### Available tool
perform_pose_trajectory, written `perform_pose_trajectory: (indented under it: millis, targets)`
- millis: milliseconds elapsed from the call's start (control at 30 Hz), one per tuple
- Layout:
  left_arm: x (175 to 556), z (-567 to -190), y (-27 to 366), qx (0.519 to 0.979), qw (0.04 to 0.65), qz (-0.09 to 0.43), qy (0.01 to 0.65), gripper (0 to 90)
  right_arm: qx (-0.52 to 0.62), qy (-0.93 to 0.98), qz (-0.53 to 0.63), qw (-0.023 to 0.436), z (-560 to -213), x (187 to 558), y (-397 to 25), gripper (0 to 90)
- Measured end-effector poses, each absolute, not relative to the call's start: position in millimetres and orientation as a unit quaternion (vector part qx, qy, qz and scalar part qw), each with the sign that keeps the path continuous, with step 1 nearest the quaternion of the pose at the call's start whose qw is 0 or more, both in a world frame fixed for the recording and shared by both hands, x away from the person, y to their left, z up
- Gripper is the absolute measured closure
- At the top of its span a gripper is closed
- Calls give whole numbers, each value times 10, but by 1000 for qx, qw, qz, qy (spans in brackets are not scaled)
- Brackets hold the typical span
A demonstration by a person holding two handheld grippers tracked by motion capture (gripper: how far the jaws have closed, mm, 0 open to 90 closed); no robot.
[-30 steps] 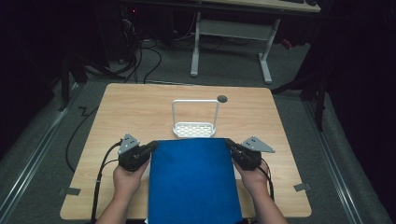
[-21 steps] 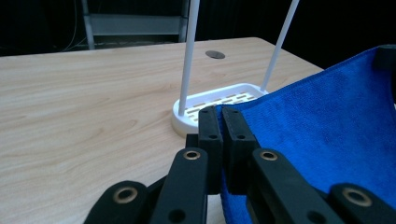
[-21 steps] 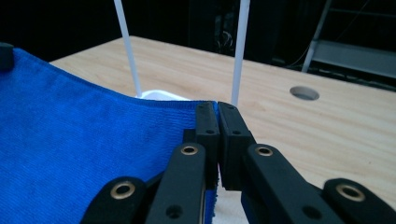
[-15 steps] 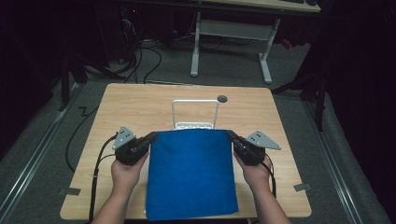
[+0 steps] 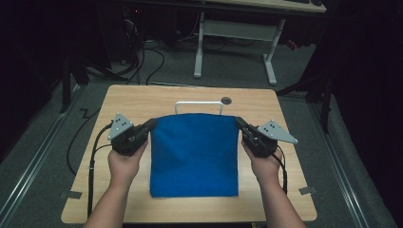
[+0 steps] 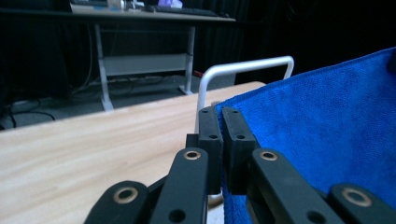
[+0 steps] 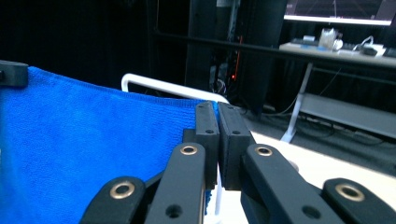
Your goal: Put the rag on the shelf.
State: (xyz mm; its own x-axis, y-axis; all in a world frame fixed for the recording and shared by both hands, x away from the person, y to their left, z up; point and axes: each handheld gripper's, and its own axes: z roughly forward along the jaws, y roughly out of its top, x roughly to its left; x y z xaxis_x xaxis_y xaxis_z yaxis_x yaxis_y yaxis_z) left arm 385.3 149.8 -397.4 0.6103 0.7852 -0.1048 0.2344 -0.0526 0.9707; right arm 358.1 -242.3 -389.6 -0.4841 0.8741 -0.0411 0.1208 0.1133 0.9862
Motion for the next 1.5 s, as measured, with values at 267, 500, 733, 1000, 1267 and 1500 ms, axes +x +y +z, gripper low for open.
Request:
perform_pose_trajectory:
  millis: [267, 500, 733, 1000, 1267, 1500]
  targets:
    - [3878, -3725, 1487, 678, 587, 254, 362, 878, 363, 651, 561, 359, -3670, 3576, -2423, 889]
    - [3904, -3529, 1495, 671, 595, 265, 354, 878, 351, 644, 569, 371, -3504, 3580, -2396, 889]
    - [3957, -3355, 1549, 666, 598, 275, 351, 878, 342, 635, 581, 378, -3318, 3594, -2410, 889]
    - [4113, -3221, 1552, 669, 597, 275, 347, 878, 341, 626, 588, 383, -3159, 3694, -2423, 889]
    - [4393, -3210, 1554, 679, 574, 295, 350, 880, 355, 626, 583, 378, -3110, 3933, -2429, 890]
    - [4578, -3102, 1490, 677, 565, 318, 349, 880, 360, 622, 583, 380, -3027, 4159, -2415, 890]
